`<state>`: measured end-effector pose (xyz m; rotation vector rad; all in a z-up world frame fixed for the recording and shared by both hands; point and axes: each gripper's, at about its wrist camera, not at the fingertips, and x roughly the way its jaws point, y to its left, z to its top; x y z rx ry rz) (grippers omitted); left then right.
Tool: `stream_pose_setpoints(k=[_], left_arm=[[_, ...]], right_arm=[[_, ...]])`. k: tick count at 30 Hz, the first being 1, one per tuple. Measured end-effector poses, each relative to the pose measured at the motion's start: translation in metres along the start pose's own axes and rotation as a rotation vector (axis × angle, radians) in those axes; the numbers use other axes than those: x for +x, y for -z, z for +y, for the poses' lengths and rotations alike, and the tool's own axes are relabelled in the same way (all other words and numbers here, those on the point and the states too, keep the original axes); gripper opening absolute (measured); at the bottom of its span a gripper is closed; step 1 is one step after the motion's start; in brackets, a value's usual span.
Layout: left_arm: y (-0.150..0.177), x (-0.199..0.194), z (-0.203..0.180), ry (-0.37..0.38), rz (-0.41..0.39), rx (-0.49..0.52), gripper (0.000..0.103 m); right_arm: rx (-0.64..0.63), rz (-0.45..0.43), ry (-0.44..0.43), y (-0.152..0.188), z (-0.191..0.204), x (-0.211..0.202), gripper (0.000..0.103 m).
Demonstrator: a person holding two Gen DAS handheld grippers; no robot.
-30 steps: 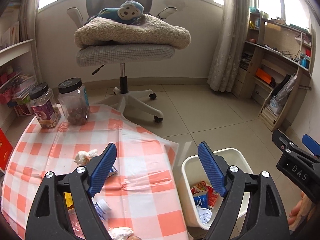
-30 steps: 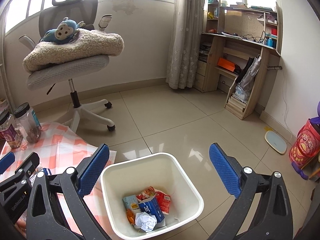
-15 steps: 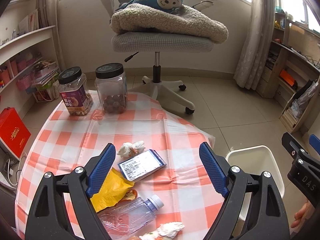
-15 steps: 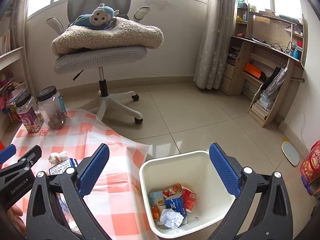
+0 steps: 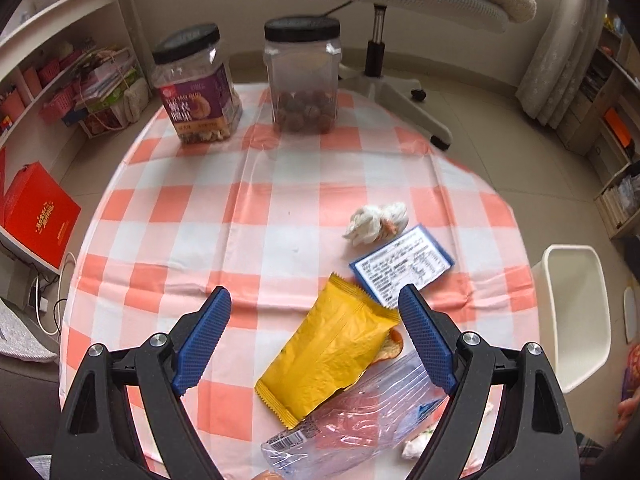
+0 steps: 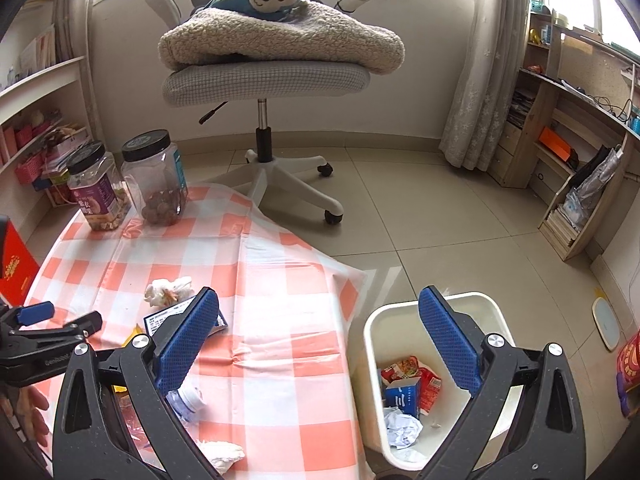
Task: Collect trash
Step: 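Move both tools back over the table toward the yellow snack bag, then grasp the yellow snack bag with the left gripper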
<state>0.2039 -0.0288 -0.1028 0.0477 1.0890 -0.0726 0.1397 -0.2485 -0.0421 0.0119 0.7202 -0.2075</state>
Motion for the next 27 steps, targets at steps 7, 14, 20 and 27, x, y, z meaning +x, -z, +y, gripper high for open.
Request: stream_pose_setpoints(k=[7, 14, 20, 27], left_arm=[[0.012, 0.06, -0.003, 0.09, 0.227, 0.058, 0.083], [0.018, 0.089, -0.009, 0.15, 0.324, 0.116, 0.083], [0.021, 0.083, 0.017, 0.222, 0.299, 0.057, 0.049], [0.021, 0.053, 0.063, 0.262, 0.216, -0.072, 0.026]], right_arm=[[0.056, 0.09, -0.043, 0.0, 0.005, 0.022, 0.096], [0.111, 0.18, -0.083, 0.001, 0.009, 0.047, 0.096], [0.103, 0.245, -0.119, 0.005, 0.029, 0.069, 0.096], [0.185, 0.375, -0.213, 0.015, 0.052, 0.107, 0.096]])
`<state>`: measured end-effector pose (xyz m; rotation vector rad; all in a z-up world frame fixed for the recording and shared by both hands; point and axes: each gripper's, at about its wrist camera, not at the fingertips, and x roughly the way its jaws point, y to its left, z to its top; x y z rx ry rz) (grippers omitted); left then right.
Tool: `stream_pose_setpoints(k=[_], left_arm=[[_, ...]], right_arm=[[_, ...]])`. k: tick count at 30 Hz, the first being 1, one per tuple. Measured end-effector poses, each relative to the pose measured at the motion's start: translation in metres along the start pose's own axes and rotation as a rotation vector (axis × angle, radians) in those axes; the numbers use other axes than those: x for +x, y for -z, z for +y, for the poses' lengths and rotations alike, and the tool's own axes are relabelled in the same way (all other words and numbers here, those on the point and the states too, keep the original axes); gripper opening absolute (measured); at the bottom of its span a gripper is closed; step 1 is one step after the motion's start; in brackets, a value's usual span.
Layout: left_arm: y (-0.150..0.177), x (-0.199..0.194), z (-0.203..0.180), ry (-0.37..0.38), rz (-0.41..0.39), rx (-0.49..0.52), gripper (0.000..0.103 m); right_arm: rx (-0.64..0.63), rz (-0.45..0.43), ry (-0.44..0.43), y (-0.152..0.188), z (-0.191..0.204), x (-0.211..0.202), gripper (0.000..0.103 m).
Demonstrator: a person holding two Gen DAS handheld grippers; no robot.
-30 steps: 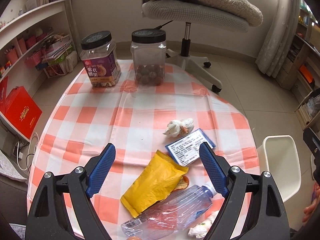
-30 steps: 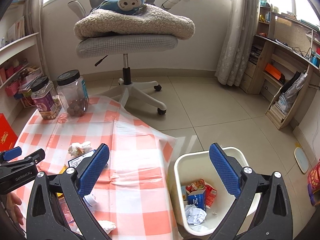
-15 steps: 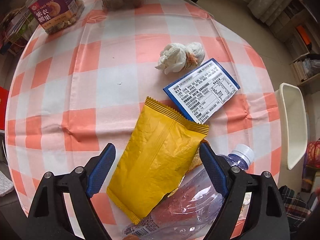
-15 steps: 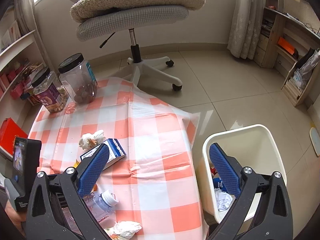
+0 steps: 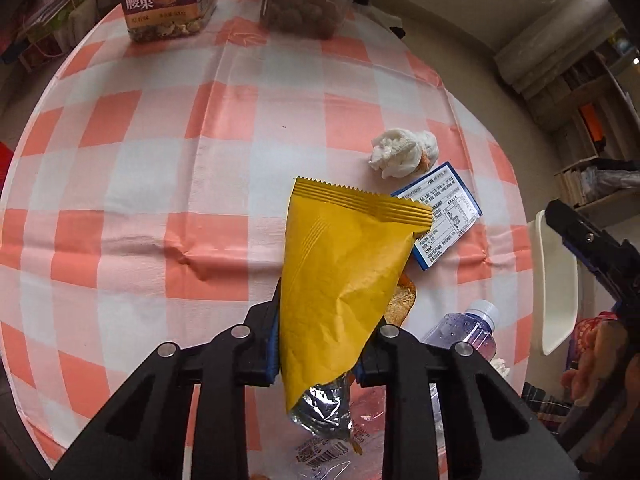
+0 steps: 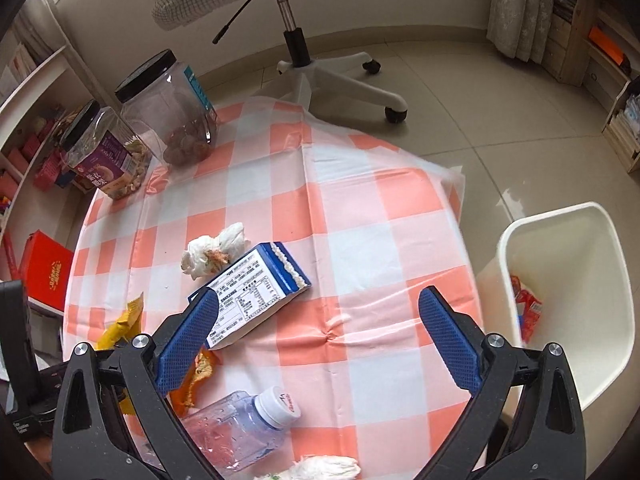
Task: Collect trash
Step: 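Grasp the yellow snack bag with the left gripper, then grasp the blue-and-white box with the right gripper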
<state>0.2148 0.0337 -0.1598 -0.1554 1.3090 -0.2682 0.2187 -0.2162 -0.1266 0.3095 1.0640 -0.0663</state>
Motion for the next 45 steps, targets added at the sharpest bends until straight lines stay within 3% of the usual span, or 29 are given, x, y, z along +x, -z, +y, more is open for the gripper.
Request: stream_pose_setpoints(k=[4, 12, 18, 24, 26, 29, 31, 32, 33, 37, 39, 40, 41, 42, 43, 45], left_arm=[[0.003, -0.029, 0.019, -0.005, -0.079, -0.036, 0.025], [0.002, -0.072, 0.029, -0.008, -0.186, -0.05, 0.026], [0.006, -0.081, 0.026, -0.01, -0.209, -0.047, 0.027], [0.008, -0.079, 0.036, -0.032, -0.205, -0.058, 0.028], [0.008, -0.079, 0.039, -0.041, -0.206, -0.067, 0.028], [0.008, -0.082, 0.041, -0.051, -0.219, -0.073, 0.028], [0.009, -0.085, 0.04, -0.053, -0.232, -0.074, 0.028], [0.009, -0.087, 0.039, -0.056, -0.24, -0.072, 0.028], [0.009, -0.089, 0.038, -0.06, -0.249, -0.071, 0.028], [0.009, -0.096, 0.034, -0.07, -0.281, -0.067, 0.028], [0.009, -0.096, 0.031, -0.073, -0.285, -0.066, 0.028], [0.008, -0.096, 0.031, -0.075, -0.288, -0.068, 0.028], [0.008, -0.096, 0.03, -0.075, -0.29, -0.07, 0.028], [0.009, -0.097, 0.028, -0.073, -0.291, -0.069, 0.028], [0.009, -0.096, 0.027, -0.072, -0.291, -0.066, 0.028], [0.01, -0.096, 0.026, -0.08, -0.293, -0.058, 0.028]], right_arm=[[0.065, 0.083, -0.066, 0.001, 0.008, 0.027, 0.096], [0.076, 0.176, -0.079, -0.002, 0.035, 0.065, 0.094], [0.067, 0.214, -0.061, -0.003, 0.051, 0.088, 0.092], [-0.002, 0.191, -0.001, -0.005, 0.065, 0.095, 0.09], [-0.057, 0.171, 0.022, -0.003, 0.072, 0.093, 0.072], [-0.096, 0.177, -0.017, -0.001, 0.075, 0.088, 0.058], [-0.106, 0.182, -0.046, 0.0, 0.075, 0.083, 0.054], [-0.117, 0.178, -0.05, 0.001, 0.074, 0.079, 0.033], [-0.132, 0.177, -0.063, 0.001, 0.075, 0.076, 0.02], [-0.16, 0.156, -0.105, 0.001, 0.074, 0.056, 0.016], [-0.168, 0.163, -0.11, 0.003, 0.073, 0.051, 0.017], [-0.148, 0.174, -0.113, 0.004, 0.07, 0.05, 0.024], [-0.121, 0.177, -0.109, 0.005, 0.066, 0.05, 0.05], [-0.1, 0.171, -0.105, 0.005, 0.063, 0.05, 0.062], [-0.086, 0.163, -0.095, 0.005, 0.062, 0.051, 0.07], [-0.066, 0.172, -0.092, 0.004, 0.062, 0.056, 0.072]])
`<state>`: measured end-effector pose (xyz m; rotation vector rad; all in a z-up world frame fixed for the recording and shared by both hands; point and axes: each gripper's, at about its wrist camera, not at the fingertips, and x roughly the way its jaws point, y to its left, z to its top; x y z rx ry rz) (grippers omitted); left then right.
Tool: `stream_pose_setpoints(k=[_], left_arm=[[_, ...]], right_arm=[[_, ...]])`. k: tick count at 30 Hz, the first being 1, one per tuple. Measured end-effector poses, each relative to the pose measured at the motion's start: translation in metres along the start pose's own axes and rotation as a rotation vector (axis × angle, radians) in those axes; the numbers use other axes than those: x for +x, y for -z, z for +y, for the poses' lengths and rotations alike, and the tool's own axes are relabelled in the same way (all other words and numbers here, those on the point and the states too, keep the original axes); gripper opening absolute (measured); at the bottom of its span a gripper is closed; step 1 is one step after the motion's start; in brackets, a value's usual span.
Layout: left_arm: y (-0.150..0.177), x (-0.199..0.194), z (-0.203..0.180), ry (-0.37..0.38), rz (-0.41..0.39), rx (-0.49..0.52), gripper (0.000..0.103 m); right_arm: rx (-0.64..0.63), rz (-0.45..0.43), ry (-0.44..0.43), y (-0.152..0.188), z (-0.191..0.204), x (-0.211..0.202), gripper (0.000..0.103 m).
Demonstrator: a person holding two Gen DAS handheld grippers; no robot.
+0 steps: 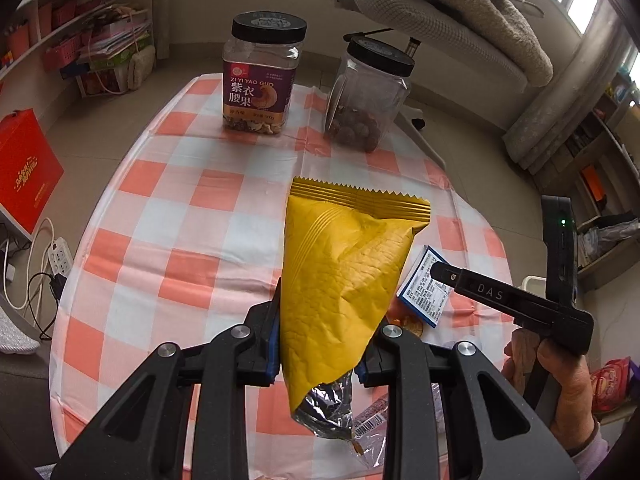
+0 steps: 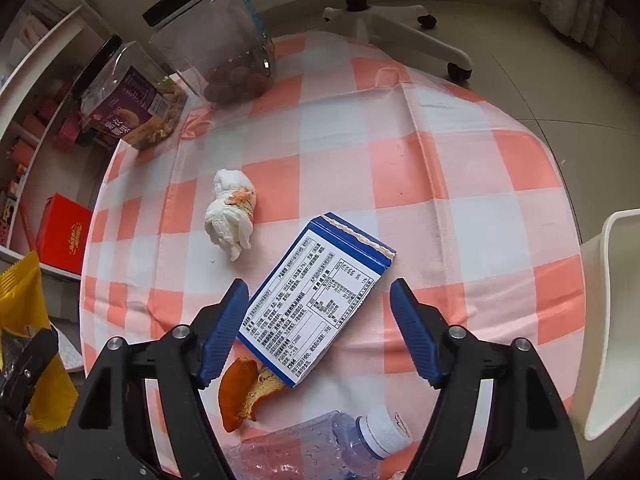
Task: Collect trash
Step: 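Grasp the blue-and-white box with the right gripper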
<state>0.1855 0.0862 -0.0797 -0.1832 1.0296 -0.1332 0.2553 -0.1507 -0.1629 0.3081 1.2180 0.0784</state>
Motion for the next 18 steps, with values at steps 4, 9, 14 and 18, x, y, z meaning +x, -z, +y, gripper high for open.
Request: stream_pose_setpoints(k=[4, 9, 14, 18], left_arm=[[0.001, 0.004, 0.007, -0.016, 0.01, -0.005, 0.028], [-0.001, 0.007, 0.012, -0.02, 0.015, -0.018, 0.028], [0.0, 0.01, 0.013, -0.031, 0.023, -0.015, 0.028], [0.001, 0.013, 0.016, -0.045, 0.027, -0.025, 0.028]], right_arm=[[0.005, 0.03, 0.074, 0.006, 0.01, 0.016, 0.08], [-0.017, 0.05, 0.104, 0.006, 0.03, 0.038, 0.082], [-0.041, 0.029, 0.133, 0.006, 0.036, 0.044, 0.068], [-0.057, 0.028, 0.093, 0.002, 0.03, 0.036, 0.054]])
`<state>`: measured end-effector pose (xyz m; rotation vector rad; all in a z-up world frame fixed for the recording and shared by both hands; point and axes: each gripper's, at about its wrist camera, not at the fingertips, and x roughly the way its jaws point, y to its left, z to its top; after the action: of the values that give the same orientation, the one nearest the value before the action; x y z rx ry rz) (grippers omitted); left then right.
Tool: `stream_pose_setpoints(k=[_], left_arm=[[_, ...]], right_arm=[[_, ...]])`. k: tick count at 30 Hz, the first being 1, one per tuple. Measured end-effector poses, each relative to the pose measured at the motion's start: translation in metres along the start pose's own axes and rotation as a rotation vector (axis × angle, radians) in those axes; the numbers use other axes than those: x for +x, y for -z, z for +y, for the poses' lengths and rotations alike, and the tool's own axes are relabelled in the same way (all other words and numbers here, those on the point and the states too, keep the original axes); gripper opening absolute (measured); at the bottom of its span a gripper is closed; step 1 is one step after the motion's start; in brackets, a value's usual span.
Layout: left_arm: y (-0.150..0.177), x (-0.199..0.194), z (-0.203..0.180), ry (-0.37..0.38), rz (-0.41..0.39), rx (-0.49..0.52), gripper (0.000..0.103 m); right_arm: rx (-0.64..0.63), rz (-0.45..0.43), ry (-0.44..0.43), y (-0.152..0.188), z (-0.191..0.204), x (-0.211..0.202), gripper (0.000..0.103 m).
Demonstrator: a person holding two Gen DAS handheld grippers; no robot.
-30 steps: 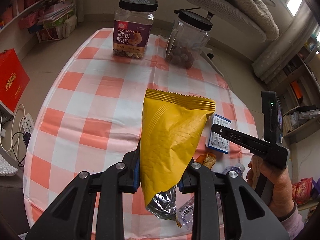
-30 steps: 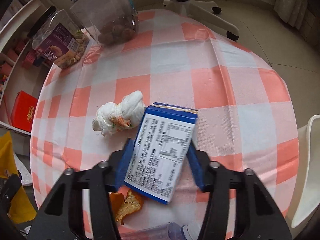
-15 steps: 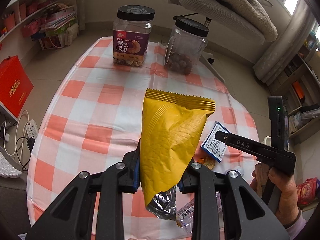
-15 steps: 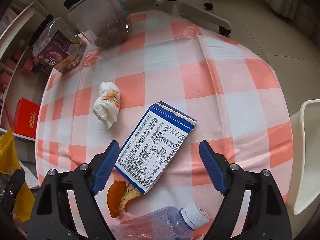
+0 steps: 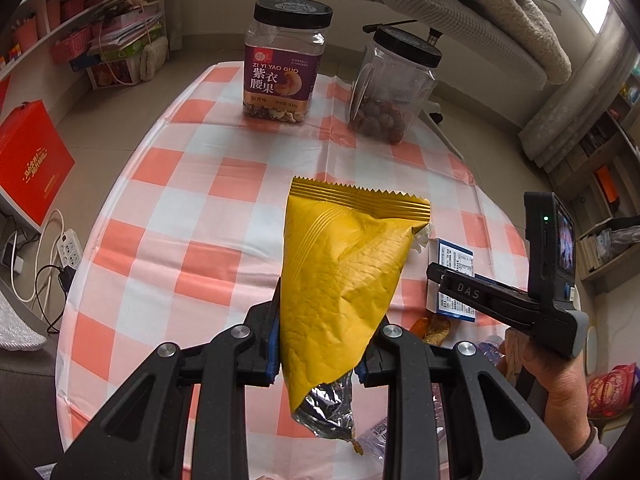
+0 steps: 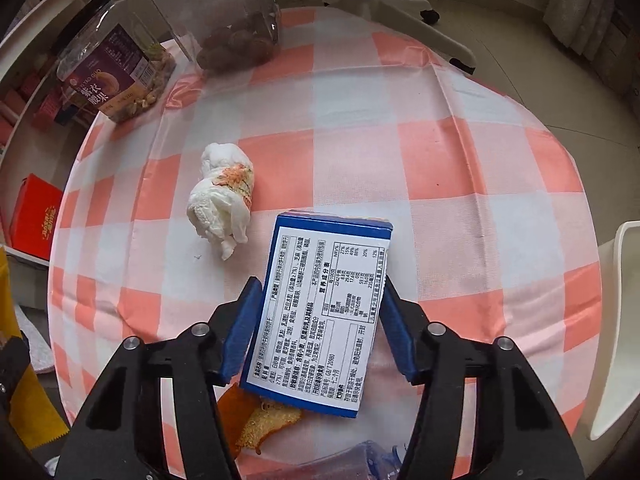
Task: Collect trash
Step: 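Grasp the blue-and-white box with the right gripper, then carry the bag and box over the wastebasket and open both grippers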
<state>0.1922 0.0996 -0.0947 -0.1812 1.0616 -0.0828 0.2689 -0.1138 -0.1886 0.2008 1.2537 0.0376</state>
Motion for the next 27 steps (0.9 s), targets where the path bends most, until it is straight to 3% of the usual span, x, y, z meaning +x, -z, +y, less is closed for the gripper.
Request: stream_pose_setpoints(k=[4, 14, 21, 27], left_arm=[[-0.001, -0.003, -0.003, 0.0, -0.018, 0.002, 0.028], [-0.005, -0.026, -0.019, 0.002, -0.143, 0.002, 0.027], [-0.006, -0.037, -0.034, 0.009, -0.201, 0.002, 0.026], [-0.006, -0.042, -0.051, 0.048, -0.219, 0.023, 0.026]], right_arm=[[-0.037, -0.037, -0.043, 0.003, -0.003, -0.016, 0.052], [-0.153, -0.265, -0.087, 0.011, 0.008, -0.101, 0.053], [-0.198, -0.401, -0.065, 0.023, 0.0, -0.141, 0.053], [-0.199, -0.44, -0.05, 0.029, -0.011, -0.156, 0.054]])
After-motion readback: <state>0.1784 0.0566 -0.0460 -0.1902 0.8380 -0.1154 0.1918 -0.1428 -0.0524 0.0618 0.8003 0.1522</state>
